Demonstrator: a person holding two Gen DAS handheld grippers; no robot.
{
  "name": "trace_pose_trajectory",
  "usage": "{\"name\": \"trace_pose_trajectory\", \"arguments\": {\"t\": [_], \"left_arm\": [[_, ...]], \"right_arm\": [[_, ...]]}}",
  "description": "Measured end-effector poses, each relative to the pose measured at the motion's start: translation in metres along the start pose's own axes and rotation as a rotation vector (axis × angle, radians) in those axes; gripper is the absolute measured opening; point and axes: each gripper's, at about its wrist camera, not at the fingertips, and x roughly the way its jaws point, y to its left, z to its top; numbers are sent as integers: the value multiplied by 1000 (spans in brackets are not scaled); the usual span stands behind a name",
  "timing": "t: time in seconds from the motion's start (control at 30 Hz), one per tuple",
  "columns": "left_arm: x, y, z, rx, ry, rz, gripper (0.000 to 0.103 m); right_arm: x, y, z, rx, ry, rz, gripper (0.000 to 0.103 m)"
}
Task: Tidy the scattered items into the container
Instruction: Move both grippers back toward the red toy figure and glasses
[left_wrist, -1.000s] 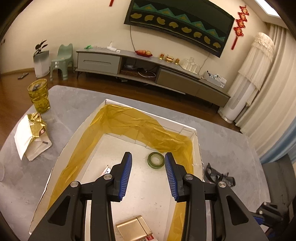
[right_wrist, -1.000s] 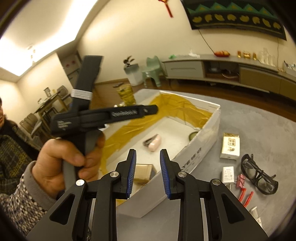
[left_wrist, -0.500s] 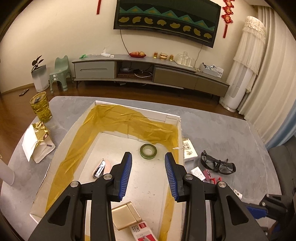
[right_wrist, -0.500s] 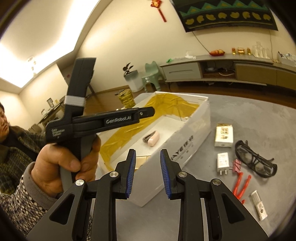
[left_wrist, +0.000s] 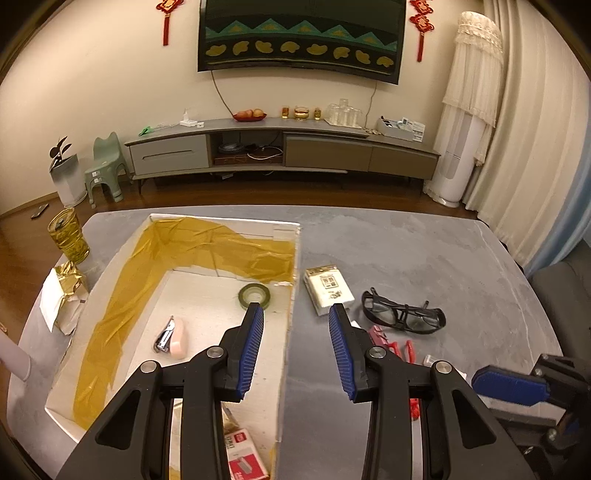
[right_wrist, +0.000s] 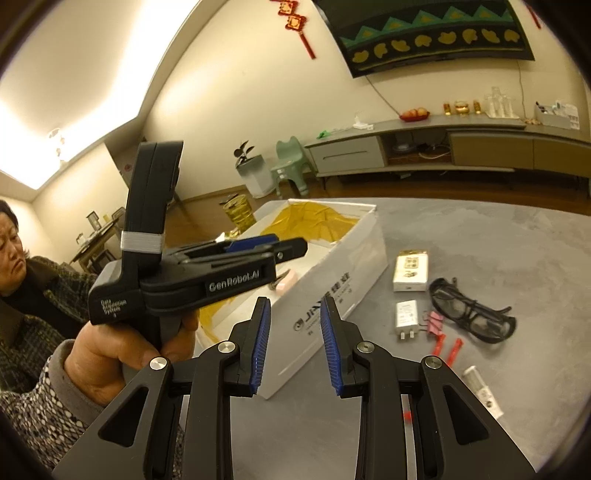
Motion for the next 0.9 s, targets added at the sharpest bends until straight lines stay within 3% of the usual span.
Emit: {"name": "trace_pose_trajectory", "arguments": {"t": [0.4,0.9], "left_arm": [[11,-50,-21,62,43,-64,41],[73,-121,-61,158,195,-119,42]], "right_arm": [[-46,-44,-2,72,-46,-87,31],[-62,-116,-29,218,15,-236,33]]}}
